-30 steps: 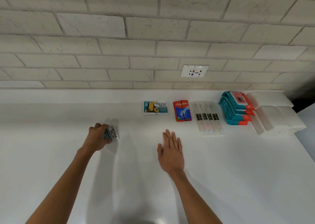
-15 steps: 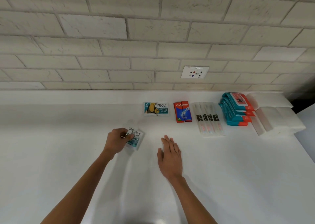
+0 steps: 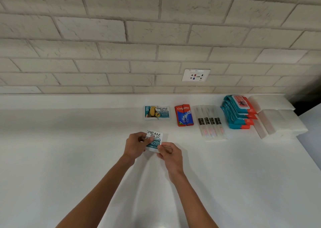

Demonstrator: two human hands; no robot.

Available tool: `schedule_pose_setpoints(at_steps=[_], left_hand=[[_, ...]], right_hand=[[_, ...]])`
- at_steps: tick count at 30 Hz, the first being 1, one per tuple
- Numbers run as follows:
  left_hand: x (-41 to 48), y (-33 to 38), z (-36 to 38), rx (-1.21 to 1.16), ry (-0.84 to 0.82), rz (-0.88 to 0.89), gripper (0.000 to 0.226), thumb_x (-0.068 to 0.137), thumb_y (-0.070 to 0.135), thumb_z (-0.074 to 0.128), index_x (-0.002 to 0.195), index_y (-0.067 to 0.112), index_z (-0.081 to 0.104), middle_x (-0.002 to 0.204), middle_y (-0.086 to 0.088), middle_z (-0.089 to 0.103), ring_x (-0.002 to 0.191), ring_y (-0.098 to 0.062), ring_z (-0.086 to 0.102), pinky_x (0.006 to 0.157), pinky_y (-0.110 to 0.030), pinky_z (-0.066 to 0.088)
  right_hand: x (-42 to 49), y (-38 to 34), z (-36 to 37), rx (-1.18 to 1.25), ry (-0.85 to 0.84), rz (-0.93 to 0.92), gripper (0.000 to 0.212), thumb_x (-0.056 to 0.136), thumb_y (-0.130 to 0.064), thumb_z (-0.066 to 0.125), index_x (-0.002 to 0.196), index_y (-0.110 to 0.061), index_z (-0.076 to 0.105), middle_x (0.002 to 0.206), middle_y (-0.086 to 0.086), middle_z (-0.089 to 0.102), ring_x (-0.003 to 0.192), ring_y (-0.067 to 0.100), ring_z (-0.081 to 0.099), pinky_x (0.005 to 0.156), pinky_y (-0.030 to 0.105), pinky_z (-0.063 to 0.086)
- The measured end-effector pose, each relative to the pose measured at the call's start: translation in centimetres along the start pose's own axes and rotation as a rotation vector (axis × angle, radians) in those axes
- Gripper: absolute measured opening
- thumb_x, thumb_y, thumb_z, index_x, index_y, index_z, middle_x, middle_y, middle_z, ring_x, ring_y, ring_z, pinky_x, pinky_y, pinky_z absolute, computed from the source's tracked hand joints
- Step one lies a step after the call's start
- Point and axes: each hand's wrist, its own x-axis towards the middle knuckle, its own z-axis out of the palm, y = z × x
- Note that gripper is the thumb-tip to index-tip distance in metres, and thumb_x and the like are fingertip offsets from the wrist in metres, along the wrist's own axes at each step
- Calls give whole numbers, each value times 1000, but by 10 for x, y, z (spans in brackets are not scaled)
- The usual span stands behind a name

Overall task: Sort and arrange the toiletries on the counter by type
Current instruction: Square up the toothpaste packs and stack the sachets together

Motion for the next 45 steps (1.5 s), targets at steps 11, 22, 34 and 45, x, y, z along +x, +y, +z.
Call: schedule_pose_setpoints(at_steps=[11, 22, 34, 45], left_hand=[[34, -2, -7, 334, 65, 202, 20, 96, 27, 70, 114, 19, 66, 102, 4, 72, 87, -13, 69, 78, -29, 57], [84, 30, 10, 835, -63, 418, 66, 102, 35, 58, 156, 12, 28, 156, -11, 36, 137, -31, 45, 109, -43, 46], [105, 13, 29, 1010, -187, 373, 71, 105, 48, 46, 164, 27, 13, 173, 0, -2, 159, -30, 2, 125, -52, 23], [98, 8, 34, 923, -75, 350, 77, 106, 47, 43, 165, 24, -1, 172, -5, -12, 158, -34, -6, 127, -50, 9]], right_hand=[[69, -30, -6, -235, 226, -132, 19, 94, -10, 81, 102, -24, 71, 93, -4, 80, 78, 12, 80, 81, 32, 66], [150, -74, 18, -529, 229, -236, 27, 98, 4, 60, 114, -19, 61, 109, 5, 70, 107, 25, 68, 92, 39, 59], [166, -76, 32, -878, 148, -334, 20, 103, -4, 52, 102, -9, 71, 98, 5, 69, 93, 22, 67, 65, 22, 46], [144, -57, 33, -1207, -34, -383, 54, 112, -22, 52, 163, -29, 38, 175, 8, 23, 162, 33, 21, 128, 50, 34]])
